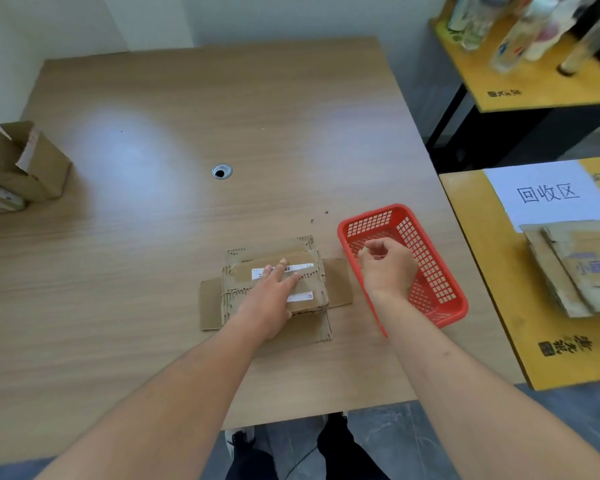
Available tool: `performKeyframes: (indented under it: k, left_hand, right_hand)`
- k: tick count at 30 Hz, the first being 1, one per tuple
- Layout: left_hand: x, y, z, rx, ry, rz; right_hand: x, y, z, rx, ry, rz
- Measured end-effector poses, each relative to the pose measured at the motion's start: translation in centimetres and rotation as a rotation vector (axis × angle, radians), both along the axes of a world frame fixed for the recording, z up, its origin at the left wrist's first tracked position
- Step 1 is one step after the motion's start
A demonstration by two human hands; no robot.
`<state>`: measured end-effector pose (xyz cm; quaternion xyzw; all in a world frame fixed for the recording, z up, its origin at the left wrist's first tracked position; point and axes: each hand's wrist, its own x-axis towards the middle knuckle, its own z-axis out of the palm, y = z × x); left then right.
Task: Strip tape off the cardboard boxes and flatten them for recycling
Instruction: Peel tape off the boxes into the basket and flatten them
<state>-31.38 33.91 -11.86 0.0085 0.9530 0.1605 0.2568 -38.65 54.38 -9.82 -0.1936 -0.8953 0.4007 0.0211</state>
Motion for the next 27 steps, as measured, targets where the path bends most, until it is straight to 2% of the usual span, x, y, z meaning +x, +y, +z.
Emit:
performKeyframes:
  k: [5,10,13,16,18,22,27]
  left_hand:
    - [0.5,-0.1,-0.3,0.034,0.112,0.092]
    - [2.3,-2.5,-0.9,-0.142,0.165,0.336]
    - [3.8,-4.2,-1.0,-0.023,0.091,0.546]
    - [5.0,-5.0,-1.0,0.043,0.075,0.59]
    - [5.4,-5.1,-1.3,0.03,0.101,0.584]
    - [5.8,-5.0,-1.4,0.079,0.152,0.651]
    - [6.2,-5.0,-1.9,0.155,0.217,0.687]
  right_hand:
    - [0.1,3.0,-1.1,0.107,-0.043,-0.011]
    - [1.0,3.2,-0.4,0.285,-0.104,0.101]
    - [1.2,2.4,-0.1,0.382,-0.023,0.208]
    - [1.8,0.8,-0.4,0.497,0.132,0.367]
    - [2.3,-0.6,-0.9,0.465,0.111,0.463]
    - [2.7,-3.0,-2.3,0.331,-0.187,0.526]
    - [3.9,-3.9,-2.6,0.083,-0.182,0.417]
